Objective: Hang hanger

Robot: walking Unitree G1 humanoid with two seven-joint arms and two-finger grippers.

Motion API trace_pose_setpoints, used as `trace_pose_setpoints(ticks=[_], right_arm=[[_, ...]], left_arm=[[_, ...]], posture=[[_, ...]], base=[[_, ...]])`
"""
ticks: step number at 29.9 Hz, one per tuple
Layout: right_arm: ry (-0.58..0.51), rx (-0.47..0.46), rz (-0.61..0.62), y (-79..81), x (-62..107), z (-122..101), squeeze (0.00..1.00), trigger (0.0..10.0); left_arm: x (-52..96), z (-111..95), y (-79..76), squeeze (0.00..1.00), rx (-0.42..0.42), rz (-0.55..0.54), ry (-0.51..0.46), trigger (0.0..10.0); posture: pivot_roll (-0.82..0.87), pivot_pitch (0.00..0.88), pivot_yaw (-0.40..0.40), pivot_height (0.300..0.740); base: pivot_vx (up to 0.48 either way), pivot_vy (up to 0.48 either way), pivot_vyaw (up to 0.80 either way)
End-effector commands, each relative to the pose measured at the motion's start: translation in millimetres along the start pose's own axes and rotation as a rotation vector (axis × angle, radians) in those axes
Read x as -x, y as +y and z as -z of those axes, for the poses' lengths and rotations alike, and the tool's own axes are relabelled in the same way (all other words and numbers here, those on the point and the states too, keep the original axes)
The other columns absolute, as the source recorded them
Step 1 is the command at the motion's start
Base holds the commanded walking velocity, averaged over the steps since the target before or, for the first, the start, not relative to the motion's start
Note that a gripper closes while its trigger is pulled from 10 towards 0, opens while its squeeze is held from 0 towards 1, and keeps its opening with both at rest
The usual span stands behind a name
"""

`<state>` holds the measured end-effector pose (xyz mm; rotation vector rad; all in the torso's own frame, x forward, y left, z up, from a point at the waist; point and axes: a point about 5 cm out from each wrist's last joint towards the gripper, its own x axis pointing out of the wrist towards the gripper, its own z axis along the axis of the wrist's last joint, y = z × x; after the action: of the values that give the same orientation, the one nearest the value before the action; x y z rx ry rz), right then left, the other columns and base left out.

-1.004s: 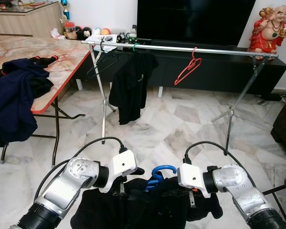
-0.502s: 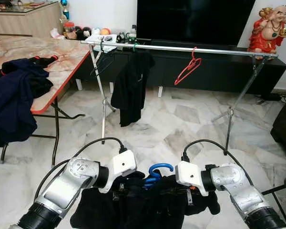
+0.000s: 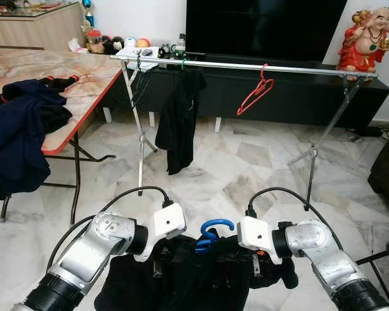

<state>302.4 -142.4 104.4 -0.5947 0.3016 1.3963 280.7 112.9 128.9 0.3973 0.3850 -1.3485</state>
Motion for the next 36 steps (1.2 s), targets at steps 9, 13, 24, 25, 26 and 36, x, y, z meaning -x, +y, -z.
trace_pose_setpoints(ticks=[9,13,24,25,26,36], right_arm=[[-0.089,0.072,0.072,-16.3,4.9,-25.8,0.0,0.0],[-0.087,0.072,0.078,-16.7,5.6,-25.2,0.0,0.0],[-0.07,0.072,0.085,-15.7,5.3,-22.6,1.0,10.0],[-0.073,0.073,0.081,-15.3,5.7,-23.2,1.0,10.0],[-0.071,0.075,0.078,-15.4,6.0,-23.6,1.0,10.0],[-0.037,0.109,-0.02,-13.2,12.1,-26.3,1.0,10.0]], left_arm=[[-4.8,-2.5,-4.1,0.0,-0.01,0.027,0.001,0.0],[-5.1,-2.3,-4.8,0.0,-0.009,0.03,0.0,0.0],[-5.2,-0.9,-6.7,0.0,-0.002,0.035,-0.004,0.0],[-4.5,-0.4,-6.9,0.0,-0.001,0.036,-0.004,0.0],[-3.7,-0.1,-6.5,0.0,0.001,0.036,-0.004,0.0],[3.2,4.8,0.7,0.0,0.024,0.003,0.008,0.0]], posture=[[0.05,0.018,-0.055,0.74],[0.05,0.013,-0.054,0.74],[0.05,0.0,-0.043,0.74],[0.05,0.0,-0.04,0.74],[0.04,0.0,-0.037,0.74],[0.04,0.015,-0.024,0.74]], base=[[0.0,0.0,0.0],[0.0,0.0,0.0],[0.0,0.0,0.0],[0.0,0.0,0.0],[0.0,0.0,0.0],[0.0,0.0,0.0]])
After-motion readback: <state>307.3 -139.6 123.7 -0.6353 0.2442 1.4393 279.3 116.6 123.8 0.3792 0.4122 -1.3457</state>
